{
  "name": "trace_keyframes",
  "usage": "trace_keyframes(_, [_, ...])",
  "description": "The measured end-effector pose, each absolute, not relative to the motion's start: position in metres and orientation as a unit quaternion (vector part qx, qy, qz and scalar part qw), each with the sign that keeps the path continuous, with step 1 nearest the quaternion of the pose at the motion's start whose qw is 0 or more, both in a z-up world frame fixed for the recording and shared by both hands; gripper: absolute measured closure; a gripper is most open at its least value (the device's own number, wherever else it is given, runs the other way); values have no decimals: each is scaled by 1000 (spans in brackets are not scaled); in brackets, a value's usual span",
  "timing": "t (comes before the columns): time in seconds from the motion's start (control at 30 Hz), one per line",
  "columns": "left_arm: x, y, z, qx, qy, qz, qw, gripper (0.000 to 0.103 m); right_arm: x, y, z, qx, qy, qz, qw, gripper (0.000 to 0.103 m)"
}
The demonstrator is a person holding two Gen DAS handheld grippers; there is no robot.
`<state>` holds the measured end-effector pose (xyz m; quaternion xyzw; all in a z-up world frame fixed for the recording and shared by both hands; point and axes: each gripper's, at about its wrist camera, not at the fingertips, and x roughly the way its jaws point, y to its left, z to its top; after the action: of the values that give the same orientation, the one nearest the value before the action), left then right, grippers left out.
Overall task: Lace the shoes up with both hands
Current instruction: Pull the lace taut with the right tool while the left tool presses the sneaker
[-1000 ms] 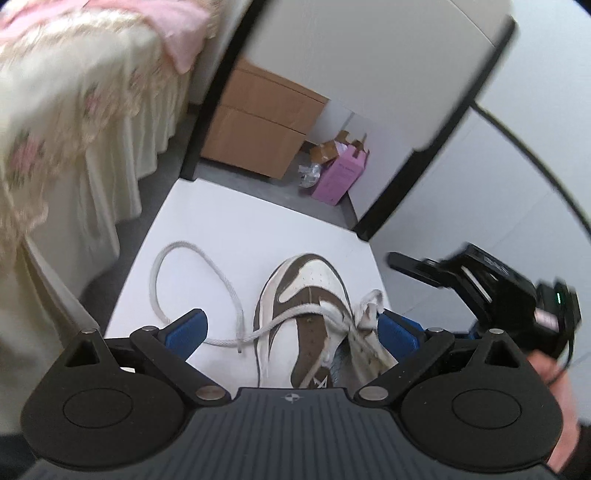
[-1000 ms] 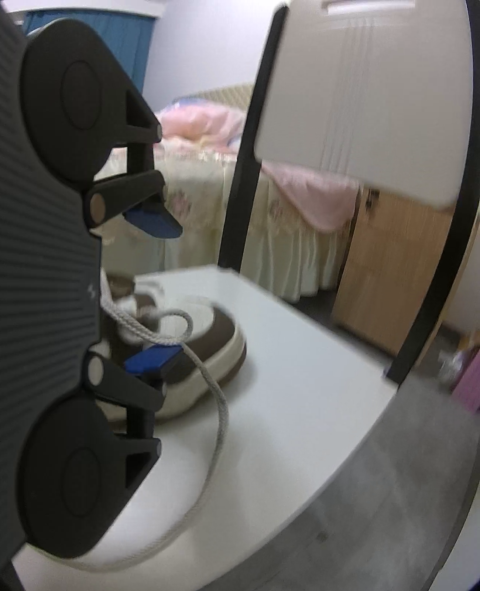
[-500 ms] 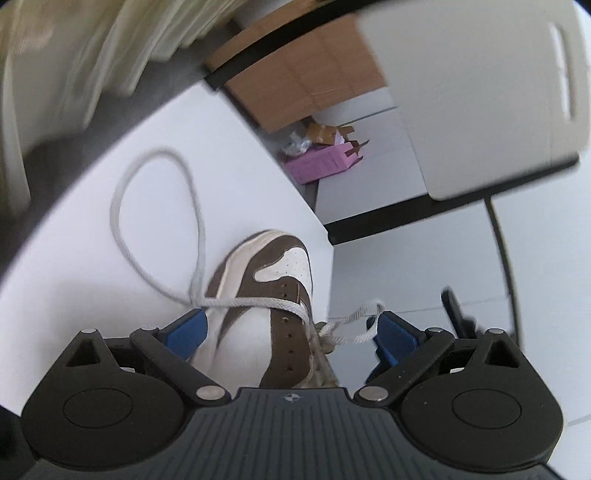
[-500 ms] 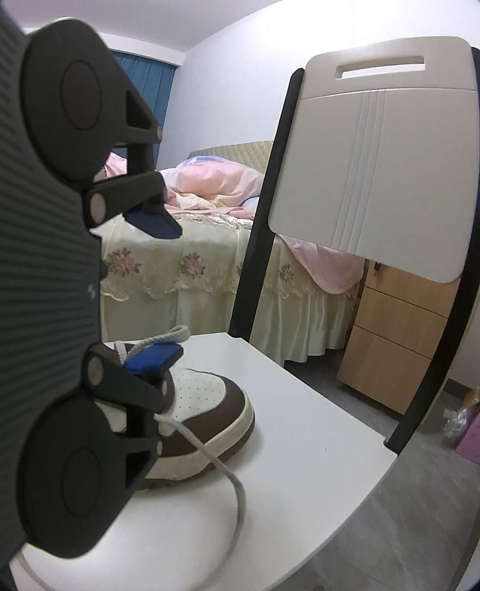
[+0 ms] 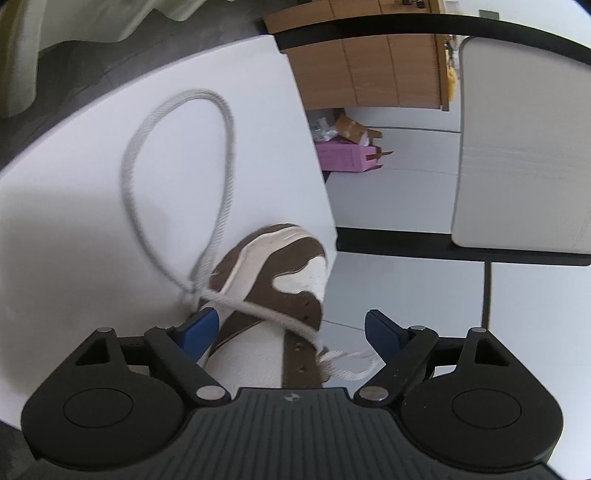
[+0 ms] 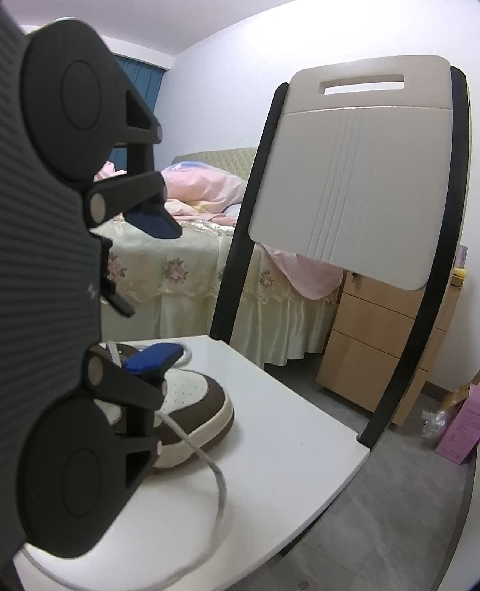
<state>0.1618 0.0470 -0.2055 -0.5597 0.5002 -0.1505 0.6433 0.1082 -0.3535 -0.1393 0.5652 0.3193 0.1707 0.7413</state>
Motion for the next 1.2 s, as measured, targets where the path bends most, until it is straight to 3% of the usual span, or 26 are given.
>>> trace_keyframes(0.2, [159, 44, -213, -560, 502, -142, 644, 22, 97, -369, -151, 567, 330, 104, 747, 39])
trace_keyframes(0.3, [155, 47, -216, -569, 492, -114, 649, 37, 99, -367, -161, 571, 345, 81, 740, 39])
trace_keyframes(0.53, [163, 44, -216, -567, 486, -111, 656, 39, 104, -362, -185, 577, 380, 27, 722, 40])
trace_keyframes(0.7, [169, 42, -221, -573, 496, -103, 644, 47, 109, -356, -194, 584, 381, -11, 716, 44])
trace_keyframes(0.97, [174, 44, -228, -588, 496, -90, 632, 49, 116, -346, -205, 589, 389, -40, 707, 64])
trace_keyframes(1.1, [178, 44, -231, -596, 495, -76, 628, 49, 122, -341, -204, 589, 373, -32, 716, 88])
trace_keyframes(1.2, [181, 45, -233, -604, 492, -72, 623, 49, 123, -340, -200, 589, 354, -21, 726, 99])
